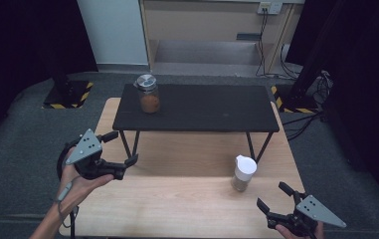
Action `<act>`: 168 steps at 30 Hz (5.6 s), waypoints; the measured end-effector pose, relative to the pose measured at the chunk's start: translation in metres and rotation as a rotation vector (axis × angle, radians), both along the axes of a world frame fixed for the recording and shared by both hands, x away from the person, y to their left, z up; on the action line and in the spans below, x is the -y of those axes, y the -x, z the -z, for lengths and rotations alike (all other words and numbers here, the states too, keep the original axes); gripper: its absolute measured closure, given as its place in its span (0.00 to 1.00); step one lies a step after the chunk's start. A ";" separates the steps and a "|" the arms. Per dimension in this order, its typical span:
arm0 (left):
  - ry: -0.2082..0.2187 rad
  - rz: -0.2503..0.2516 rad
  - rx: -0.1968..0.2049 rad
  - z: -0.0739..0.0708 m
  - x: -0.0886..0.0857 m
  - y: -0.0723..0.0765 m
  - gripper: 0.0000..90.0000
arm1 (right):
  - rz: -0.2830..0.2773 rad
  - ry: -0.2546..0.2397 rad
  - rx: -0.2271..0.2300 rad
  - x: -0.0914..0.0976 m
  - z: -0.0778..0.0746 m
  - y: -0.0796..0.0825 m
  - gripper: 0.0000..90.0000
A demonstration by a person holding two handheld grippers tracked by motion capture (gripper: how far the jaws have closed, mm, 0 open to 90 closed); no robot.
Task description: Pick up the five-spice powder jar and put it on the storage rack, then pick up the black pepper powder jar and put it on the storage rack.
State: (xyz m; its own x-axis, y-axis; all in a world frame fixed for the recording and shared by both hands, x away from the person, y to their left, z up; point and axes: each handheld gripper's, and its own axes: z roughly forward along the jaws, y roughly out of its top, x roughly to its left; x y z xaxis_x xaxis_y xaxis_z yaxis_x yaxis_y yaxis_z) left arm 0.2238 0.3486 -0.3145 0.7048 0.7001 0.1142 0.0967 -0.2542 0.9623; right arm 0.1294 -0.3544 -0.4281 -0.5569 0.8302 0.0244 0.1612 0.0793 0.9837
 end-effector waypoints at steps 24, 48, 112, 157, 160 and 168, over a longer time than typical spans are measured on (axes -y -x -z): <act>-0.002 -0.023 -0.031 0.064 -0.006 0.026 0.05 | 0.006 0.000 0.001 0.000 0.000 0.000 0.08; 0.000 -0.029 -0.028 0.092 -0.003 0.037 0.05 | 0.007 0.001 0.003 -0.001 0.000 0.001 0.08; 0.170 -0.132 0.001 0.105 -0.019 0.056 0.00 | 0.011 -0.048 0.013 0.001 0.005 -0.002 0.03; 0.236 -0.169 0.007 0.108 -0.035 0.060 0.00 | -0.019 -0.043 -0.009 0.018 -0.054 -0.008 0.04; 0.233 -0.165 0.006 0.108 -0.034 0.059 0.00 | -0.039 -0.029 -0.028 0.019 -0.067 -0.013 0.04; 0.233 -0.162 0.002 0.108 -0.034 0.059 0.00 | -0.062 0.011 -0.063 0.017 -0.090 -0.030 0.04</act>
